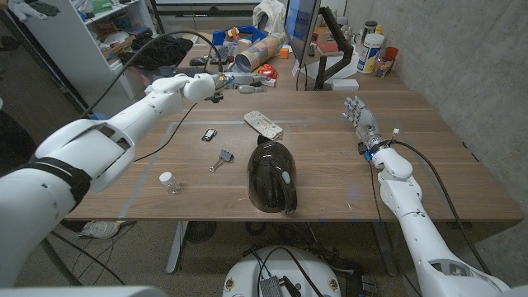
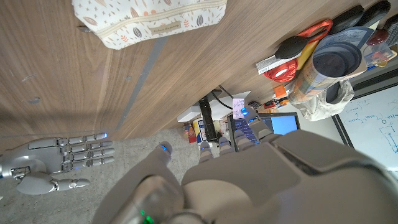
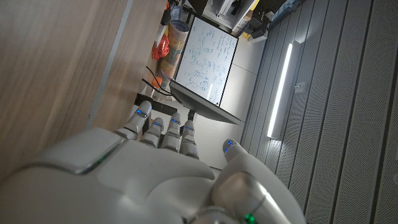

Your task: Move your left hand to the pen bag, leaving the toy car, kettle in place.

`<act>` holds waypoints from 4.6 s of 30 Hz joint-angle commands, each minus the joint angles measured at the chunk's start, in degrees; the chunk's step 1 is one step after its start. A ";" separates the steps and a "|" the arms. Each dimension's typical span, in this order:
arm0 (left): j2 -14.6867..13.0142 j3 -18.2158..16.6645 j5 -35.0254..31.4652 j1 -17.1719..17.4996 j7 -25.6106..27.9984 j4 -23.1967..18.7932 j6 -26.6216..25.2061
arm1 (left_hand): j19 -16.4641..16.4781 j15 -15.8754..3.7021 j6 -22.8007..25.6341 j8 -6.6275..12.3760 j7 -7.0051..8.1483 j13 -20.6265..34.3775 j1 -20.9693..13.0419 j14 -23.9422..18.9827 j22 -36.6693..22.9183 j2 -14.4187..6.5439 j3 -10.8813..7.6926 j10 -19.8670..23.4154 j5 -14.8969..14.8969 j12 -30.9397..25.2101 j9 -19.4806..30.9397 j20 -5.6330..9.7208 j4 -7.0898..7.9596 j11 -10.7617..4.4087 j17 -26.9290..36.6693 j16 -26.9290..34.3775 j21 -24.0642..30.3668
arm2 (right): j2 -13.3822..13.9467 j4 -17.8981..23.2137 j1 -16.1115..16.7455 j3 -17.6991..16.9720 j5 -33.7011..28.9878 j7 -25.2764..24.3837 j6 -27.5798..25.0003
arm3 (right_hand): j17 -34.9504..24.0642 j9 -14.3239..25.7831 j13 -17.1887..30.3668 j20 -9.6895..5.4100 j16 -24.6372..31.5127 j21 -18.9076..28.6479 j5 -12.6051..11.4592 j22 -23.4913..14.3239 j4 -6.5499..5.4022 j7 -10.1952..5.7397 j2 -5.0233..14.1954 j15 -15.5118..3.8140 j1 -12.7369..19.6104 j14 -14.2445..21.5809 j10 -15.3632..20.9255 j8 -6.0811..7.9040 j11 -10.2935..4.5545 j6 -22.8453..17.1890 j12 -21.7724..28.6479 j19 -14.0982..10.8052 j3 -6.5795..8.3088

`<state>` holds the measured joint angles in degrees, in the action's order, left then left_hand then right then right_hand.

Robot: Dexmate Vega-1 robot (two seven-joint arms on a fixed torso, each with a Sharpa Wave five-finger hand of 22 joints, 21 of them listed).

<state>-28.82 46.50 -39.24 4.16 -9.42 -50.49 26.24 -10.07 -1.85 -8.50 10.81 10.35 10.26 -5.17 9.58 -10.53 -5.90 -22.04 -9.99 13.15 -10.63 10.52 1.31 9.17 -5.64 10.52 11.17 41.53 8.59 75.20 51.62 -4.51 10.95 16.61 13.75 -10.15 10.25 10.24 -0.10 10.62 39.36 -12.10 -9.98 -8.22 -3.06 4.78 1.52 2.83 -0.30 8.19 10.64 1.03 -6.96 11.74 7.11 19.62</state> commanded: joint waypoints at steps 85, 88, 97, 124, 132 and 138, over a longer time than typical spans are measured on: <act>-0.12 3.67 -3.23 1.87 -3.90 -1.16 -1.29 | -5.27 -0.48 -0.52 0.30 0.45 0.31 -0.54 4.86 -0.34 -1.06 0.05 -1.48 0.69 -0.16 0.38 -0.16 -0.15 -0.45 0.16 0.53 -0.84 | 0.37 0.04 1.05 -0.31 0.25 0.75 -0.13 | -0.05 0.27 0.20 0.05 0.07 -1.76 0.07 -0.39 0.16 0.00 1.28 0.77 0.17 -0.13 -0.02 0.21 0.42 -0.31 0.14 -1.02 0.12; -0.12 3.68 -3.21 1.92 -4.02 -1.17 -1.37 | -5.22 -0.45 -0.56 0.30 0.44 0.31 -0.54 4.83 -0.35 -1.06 0.06 -1.56 0.70 -0.12 0.38 -0.16 -0.14 -0.45 0.16 0.55 -0.85 | 0.41 -0.07 1.03 -0.30 0.26 0.88 -0.12 | -0.05 0.27 0.20 0.06 0.06 -1.81 0.07 -0.39 0.16 0.00 1.28 0.82 0.17 -0.14 -0.01 0.21 0.30 -0.31 0.15 -1.05 0.12; -0.21 3.75 -3.20 2.24 -4.58 -1.51 -1.68 | -5.03 -0.46 -0.61 0.31 0.43 0.31 -0.52 4.65 -0.35 -1.06 0.11 -1.56 0.73 -0.14 0.39 -0.05 -0.12 -0.48 0.17 0.63 -0.85 | 0.51 0.17 1.23 -0.39 0.29 0.95 -0.22 | -0.05 0.27 0.20 0.07 0.08 -1.98 0.07 -0.40 0.15 0.03 1.26 0.82 0.14 -0.11 -0.01 0.20 0.54 -0.29 0.14 -1.12 0.08; -0.36 3.84 -3.27 2.63 -4.68 -1.08 -1.39 | -4.95 -0.46 -0.70 0.36 0.39 0.32 -0.44 4.60 -0.38 -1.05 0.28 -1.55 0.81 -0.15 0.41 -0.05 -0.05 -0.43 0.19 0.67 -1.03 | 0.61 1.62 1.95 -0.35 -0.29 0.54 -1.01 | -0.05 0.27 0.20 0.13 0.05 -2.42 0.07 -0.42 0.14 0.01 1.23 0.85 0.11 -0.14 -0.04 0.22 0.35 -0.32 0.14 -1.29 0.04; -0.01 4.32 -3.30 2.09 -4.40 0.47 -0.57 | -4.97 -0.38 -0.69 0.39 0.38 0.32 -0.42 4.58 -0.39 -1.06 0.34 -1.56 0.84 -0.14 0.41 -0.06 -0.03 -0.43 0.20 0.69 -1.11 | 0.39 1.69 1.85 -0.11 -0.46 0.33 -1.19 | -0.05 0.27 0.20 0.11 0.04 -2.54 0.06 -0.43 0.13 0.01 1.23 0.82 0.10 -0.17 -0.08 0.20 0.41 -0.28 0.12 -1.35 0.03; 0.40 4.81 -3.20 1.49 -3.92 2.34 0.41 | -4.98 -0.40 -0.69 0.39 0.41 0.32 -0.41 4.60 -0.39 -1.07 0.37 -1.60 0.85 -0.13 0.41 -0.09 -0.03 -0.37 0.20 0.68 -1.15 | 0.17 2.53 2.37 -0.01 -0.86 -0.39 -1.54 | -0.05 0.27 0.21 0.13 0.05 -2.64 0.05 -0.43 0.12 0.01 1.22 0.86 0.07 -0.15 -0.14 0.19 0.41 -0.25 0.10 -1.39 0.00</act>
<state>-29.01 50.55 -42.44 6.55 -14.02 -50.69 25.33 -10.07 -1.85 -8.80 10.81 10.64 10.26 -5.17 9.58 -10.79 -5.90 -22.04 -9.97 13.80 -10.63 10.79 1.31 9.17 -5.62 10.52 11.50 40.47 9.09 76.86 53.51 -4.75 10.58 17.00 12.65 -10.15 10.25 10.24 0.00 10.62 36.81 -12.10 -10.26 -8.22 -3.06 4.78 1.83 2.82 -0.62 7.96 10.64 1.23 -6.96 11.74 5.77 19.63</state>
